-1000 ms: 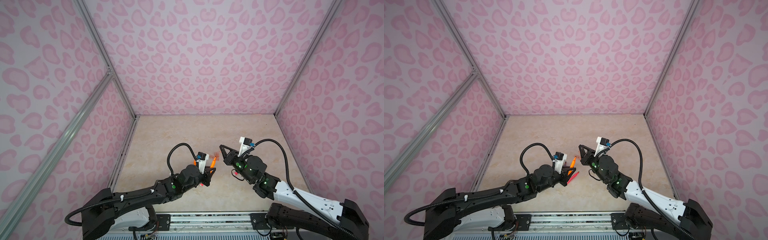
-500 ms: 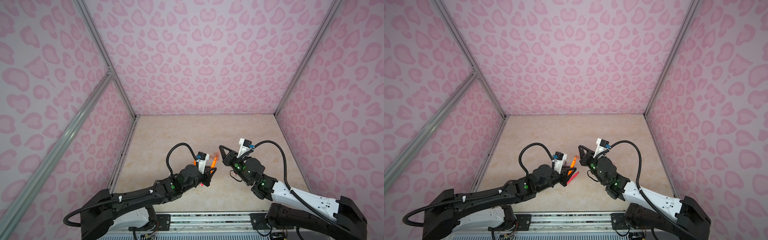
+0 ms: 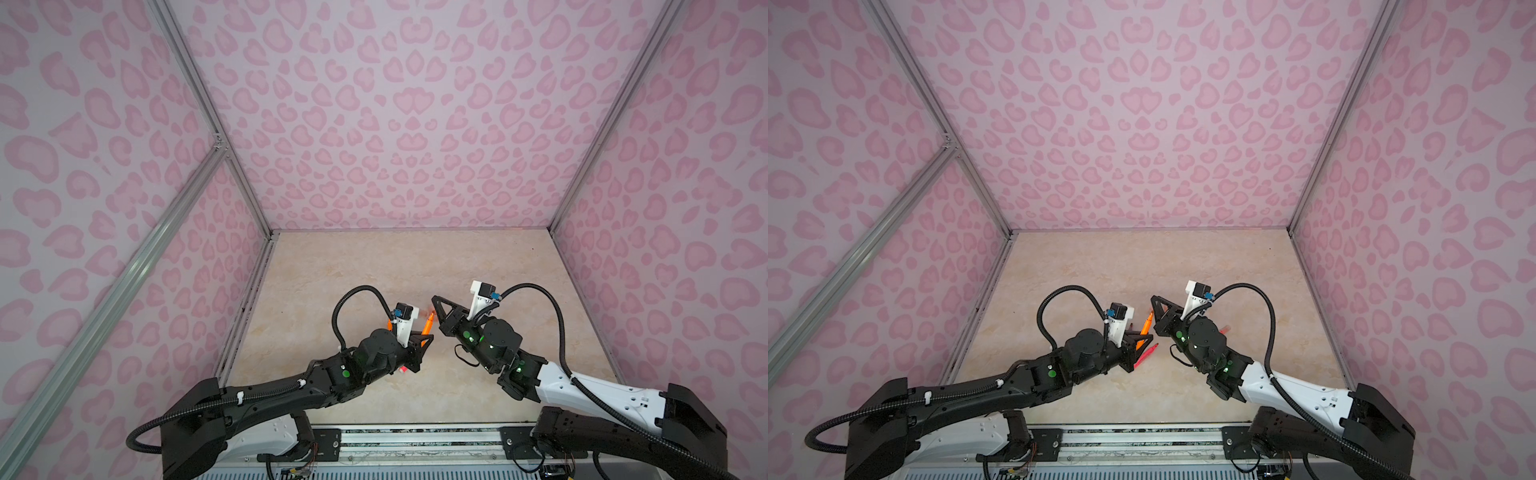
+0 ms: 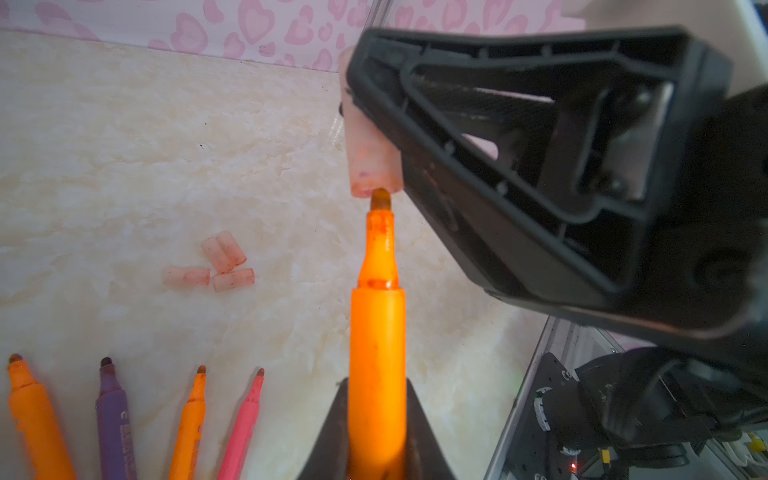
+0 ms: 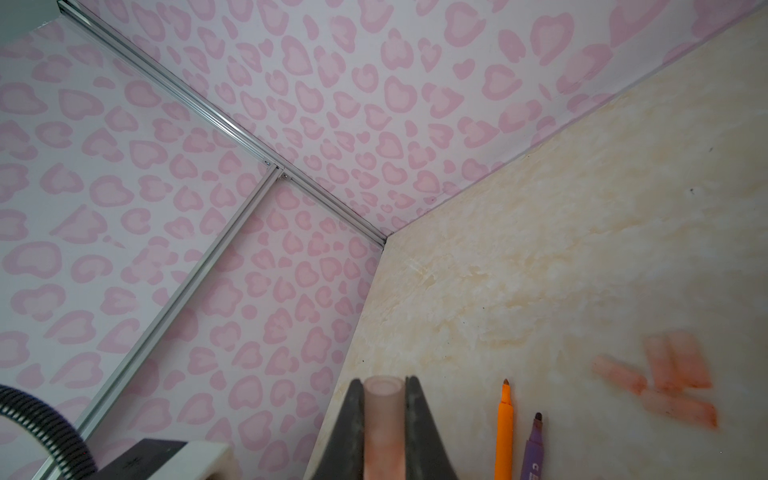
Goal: Insert the pens into the pen caps
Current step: 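Bring the held cap over the orange marker tip held by the left gripper, then press the cap onto the orange marker tip and open the right gripper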
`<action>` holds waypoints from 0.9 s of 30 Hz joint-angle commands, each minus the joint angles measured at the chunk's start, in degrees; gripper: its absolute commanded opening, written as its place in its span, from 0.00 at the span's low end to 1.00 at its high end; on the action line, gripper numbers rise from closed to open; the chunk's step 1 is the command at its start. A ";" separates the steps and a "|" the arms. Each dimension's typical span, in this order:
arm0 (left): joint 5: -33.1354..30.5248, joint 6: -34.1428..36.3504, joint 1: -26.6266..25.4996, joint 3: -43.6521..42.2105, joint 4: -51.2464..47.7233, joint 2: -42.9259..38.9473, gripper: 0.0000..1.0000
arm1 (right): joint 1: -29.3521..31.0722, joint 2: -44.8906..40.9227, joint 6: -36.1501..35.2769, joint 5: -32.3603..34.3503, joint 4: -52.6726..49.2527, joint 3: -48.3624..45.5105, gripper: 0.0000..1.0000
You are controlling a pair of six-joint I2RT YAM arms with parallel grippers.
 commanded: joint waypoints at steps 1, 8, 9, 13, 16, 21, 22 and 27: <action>0.15 0.49 -0.05 0.76 2.40 -0.28 0.03 | 0.45 0.03 -0.10 0.54 2.94 -0.69 0.00; -0.64 0.62 0.00 0.90 2.46 -0.64 0.03 | 1.31 -0.82 0.41 0.42 4.63 -2.59 0.00; -0.51 0.62 0.00 0.91 2.53 -0.78 0.03 | 1.54 -0.88 0.47 0.41 5.21 -3.14 0.00; -0.51 0.62 0.06 0.92 3.05 -1.17 0.03 | 2.27 -2.15 0.94 0.59 7.86 -5.55 0.00; 0.44 0.46 0.06 1.27 3.58 -1.13 0.03 | 3.30 -3.22 0.71 1.41 9.86 -7.23 0.00; 3.15 -0.04 0.34 1.94 4.84 -1.16 0.03 | 4.85 -3.85 -0.75 -0.67 17.49 -10.14 0.00; 3.91 -0.33 0.53 2.06 5.21 -1.28 0.03 | 5.19 -4.01 -1.12 -1.01 18.87 -10.62 0.00; 5.86 -1.07 0.96 2.78 5.71 -2.45 0.03 | 7.31 -4.04 -3.05 -1.30 23.36 -11.98 0.00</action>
